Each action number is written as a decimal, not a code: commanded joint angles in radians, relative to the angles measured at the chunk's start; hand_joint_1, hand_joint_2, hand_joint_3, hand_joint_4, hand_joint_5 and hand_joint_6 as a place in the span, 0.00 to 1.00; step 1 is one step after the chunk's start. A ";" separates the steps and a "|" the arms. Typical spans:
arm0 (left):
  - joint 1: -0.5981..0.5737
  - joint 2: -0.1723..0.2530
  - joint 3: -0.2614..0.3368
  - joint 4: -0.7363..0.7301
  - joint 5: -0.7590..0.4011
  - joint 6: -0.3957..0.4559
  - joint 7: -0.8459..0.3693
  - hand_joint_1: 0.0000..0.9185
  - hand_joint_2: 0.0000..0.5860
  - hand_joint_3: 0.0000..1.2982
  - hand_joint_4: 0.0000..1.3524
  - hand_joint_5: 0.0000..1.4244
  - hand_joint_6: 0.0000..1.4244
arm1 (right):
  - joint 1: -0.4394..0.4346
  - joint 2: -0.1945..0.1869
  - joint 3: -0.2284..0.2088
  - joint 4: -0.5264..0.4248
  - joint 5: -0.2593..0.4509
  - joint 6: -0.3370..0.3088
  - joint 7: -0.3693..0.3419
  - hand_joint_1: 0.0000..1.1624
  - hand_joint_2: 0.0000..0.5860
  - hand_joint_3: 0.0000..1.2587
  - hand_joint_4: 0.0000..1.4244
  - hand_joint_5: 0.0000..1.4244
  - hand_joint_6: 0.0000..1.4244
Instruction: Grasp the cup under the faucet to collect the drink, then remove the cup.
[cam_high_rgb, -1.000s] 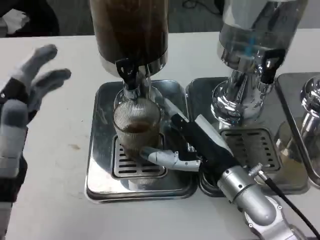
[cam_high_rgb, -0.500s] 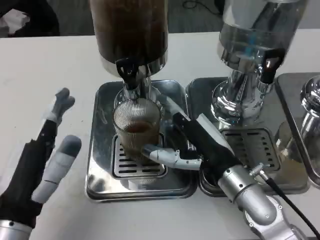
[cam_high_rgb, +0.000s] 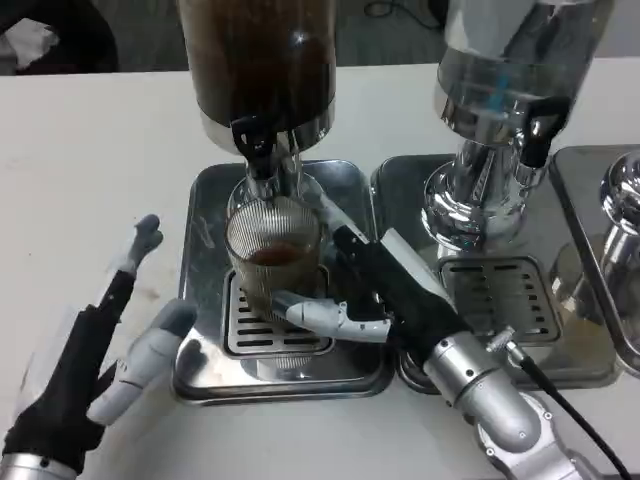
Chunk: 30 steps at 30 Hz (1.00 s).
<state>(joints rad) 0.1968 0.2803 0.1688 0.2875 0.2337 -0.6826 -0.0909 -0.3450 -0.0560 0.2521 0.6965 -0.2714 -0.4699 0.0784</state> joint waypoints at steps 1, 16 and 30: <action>0.020 0.024 -0.005 0.015 0.010 -0.022 0.038 0.00 0.25 0.00 0.00 0.00 0.00 | 0.013 0.006 0.003 -0.029 -0.011 0.014 -0.018 0.57 0.36 0.00 0.00 0.00 0.00; 0.027 0.016 -0.050 -0.023 -0.009 0.012 0.044 0.00 0.25 0.00 0.00 0.00 0.00 | 0.027 -0.011 -0.014 -0.057 0.004 0.009 -0.012 0.57 0.36 0.00 0.00 0.00 0.00; 0.032 0.040 -0.054 -0.014 -0.031 0.010 0.041 0.00 0.25 0.00 0.00 0.00 0.00 | -0.001 0.011 -0.009 0.000 -0.003 0.000 -0.026 0.60 0.34 0.00 0.00 0.00 0.00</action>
<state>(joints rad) 0.2214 0.3081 0.1139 0.2706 0.2059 -0.6794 -0.0535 -0.3307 -0.0503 0.2469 0.6734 -0.2809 -0.4564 0.0631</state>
